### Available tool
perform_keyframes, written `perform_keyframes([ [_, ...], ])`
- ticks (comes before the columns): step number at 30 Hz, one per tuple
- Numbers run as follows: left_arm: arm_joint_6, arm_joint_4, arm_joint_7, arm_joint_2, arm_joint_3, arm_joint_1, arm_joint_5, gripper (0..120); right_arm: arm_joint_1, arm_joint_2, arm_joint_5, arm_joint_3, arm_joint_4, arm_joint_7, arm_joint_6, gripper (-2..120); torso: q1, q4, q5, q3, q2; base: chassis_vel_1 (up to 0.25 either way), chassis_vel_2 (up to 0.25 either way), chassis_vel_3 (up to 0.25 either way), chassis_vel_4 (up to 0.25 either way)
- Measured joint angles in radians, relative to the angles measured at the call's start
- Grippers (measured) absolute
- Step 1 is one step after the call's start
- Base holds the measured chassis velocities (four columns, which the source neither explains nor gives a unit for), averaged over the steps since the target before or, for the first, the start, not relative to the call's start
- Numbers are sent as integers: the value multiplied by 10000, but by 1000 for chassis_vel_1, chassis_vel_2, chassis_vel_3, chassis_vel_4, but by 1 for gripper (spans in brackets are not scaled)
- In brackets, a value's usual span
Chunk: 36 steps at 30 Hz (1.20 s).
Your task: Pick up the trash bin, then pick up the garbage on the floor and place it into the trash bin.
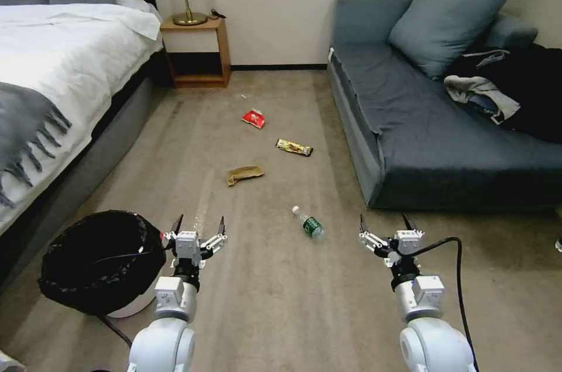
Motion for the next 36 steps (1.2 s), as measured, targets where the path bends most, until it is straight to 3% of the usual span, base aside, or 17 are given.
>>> perform_keyframes([
  [36, 0, 0, 0, 0, 0, 0, 0, 100, 0, 0, 0, 0, 0, 0, 0, 100, 1, 0, 0, 0, 0, 0, 0, 0, 0],
])
